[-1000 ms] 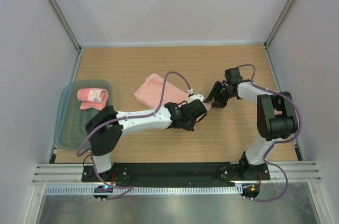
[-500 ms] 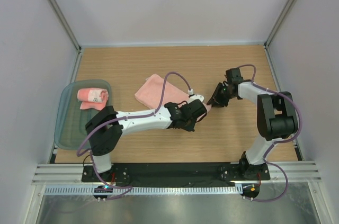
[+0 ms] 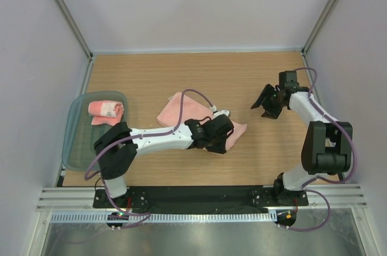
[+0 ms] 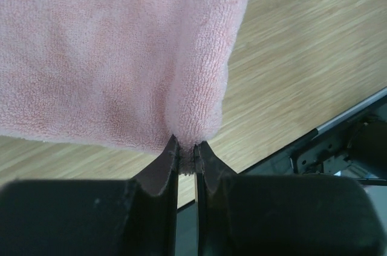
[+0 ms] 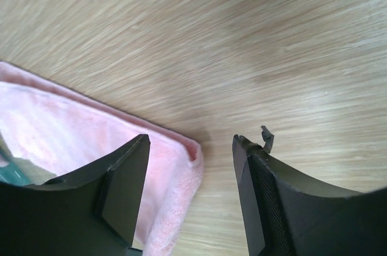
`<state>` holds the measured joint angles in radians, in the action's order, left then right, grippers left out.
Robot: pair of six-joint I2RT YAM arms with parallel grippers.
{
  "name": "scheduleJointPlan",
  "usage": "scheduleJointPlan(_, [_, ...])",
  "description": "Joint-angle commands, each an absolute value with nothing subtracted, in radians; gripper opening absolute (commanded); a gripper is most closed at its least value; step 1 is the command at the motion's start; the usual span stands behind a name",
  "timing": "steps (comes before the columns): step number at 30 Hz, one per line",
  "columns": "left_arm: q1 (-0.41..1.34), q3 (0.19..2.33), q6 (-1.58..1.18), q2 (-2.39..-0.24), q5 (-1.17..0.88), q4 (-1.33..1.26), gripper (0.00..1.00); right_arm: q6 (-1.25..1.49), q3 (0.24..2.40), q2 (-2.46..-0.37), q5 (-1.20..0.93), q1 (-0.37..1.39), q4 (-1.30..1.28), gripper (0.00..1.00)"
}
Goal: Roll the towels
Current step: Roll the towel
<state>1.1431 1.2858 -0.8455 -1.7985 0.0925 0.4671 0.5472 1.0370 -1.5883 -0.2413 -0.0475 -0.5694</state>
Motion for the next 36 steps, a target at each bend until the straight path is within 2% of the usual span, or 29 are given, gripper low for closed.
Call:
scheduleJointPlan(1, [1.132, 1.237, -0.983, -1.732, 0.072, 0.405, 0.00, 0.531, 1.065, -1.491, -0.256, -0.040, -0.611, 0.64])
scheduleJointPlan(8, [1.066, 1.002, -1.173, -1.568, 0.075, 0.187, 0.00, 0.526, 1.028, -1.414, -0.301, -0.025, -0.610, 0.63])
scheduleJointPlan(13, [1.045, 0.931, -1.239, -1.490, 0.133, 0.183, 0.00, 0.523, 1.016, -1.401, -0.347, 0.000, -0.594, 0.62])
scheduleJointPlan(17, [1.022, 0.844, -1.322, -1.445, 0.123, 0.134, 0.00, 0.525, 1.006, -1.387, -0.409, 0.112, -0.548, 0.62])
scheduleJointPlan(25, [0.962, 0.758, -1.425, -1.423, 0.086, 0.121, 0.00, 0.591, 0.882, -1.333, -0.612, 0.199, -0.315, 0.60])
scheduleJointPlan(31, [0.946, 0.730, -1.466, -1.477, 0.060, 0.126, 0.00, 0.629, 0.819, -1.318, -0.695, 0.257, -0.192, 0.48])
scheduleJointPlan(36, [0.936, 0.718, -1.476, -1.502, 0.048, 0.127, 0.00, 0.652, 0.760, -1.322, -0.709, 0.313, -0.102, 0.22])
